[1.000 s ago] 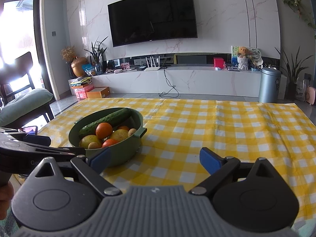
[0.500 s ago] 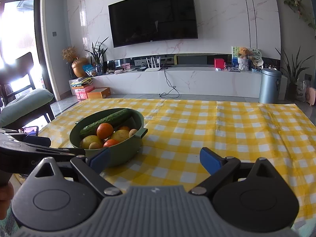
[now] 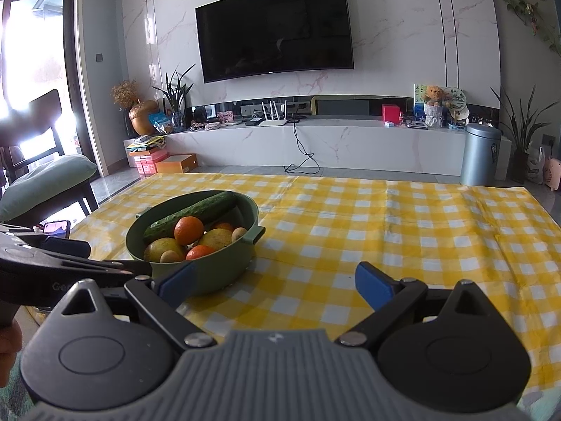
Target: Organize fruits
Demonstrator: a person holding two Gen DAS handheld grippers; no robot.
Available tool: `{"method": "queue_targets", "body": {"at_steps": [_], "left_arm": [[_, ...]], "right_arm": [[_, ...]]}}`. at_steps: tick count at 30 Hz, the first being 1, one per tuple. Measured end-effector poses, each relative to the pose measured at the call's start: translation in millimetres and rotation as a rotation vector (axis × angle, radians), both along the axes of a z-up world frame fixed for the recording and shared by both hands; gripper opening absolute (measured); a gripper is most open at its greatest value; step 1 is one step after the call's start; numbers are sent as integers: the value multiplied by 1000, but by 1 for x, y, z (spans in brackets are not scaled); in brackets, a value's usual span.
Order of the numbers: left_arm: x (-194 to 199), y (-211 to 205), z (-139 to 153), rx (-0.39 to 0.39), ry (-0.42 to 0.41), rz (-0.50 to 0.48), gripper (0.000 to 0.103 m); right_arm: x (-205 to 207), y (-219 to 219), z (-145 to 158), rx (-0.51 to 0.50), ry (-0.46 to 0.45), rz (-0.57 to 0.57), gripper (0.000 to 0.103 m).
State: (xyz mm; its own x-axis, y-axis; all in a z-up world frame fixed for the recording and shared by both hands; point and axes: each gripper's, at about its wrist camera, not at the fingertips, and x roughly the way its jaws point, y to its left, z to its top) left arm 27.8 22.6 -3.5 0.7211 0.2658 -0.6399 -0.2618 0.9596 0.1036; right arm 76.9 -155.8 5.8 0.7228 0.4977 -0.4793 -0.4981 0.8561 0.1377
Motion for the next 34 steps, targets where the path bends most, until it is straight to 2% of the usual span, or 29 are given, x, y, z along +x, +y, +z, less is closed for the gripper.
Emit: {"method": "queue_targets", "body": {"at_steps": [34], "left_arm": [[-5,-5,8,24,-29,-25,95]], "right_arm": [[-2,0,0,7,-4,-2,95]]}}
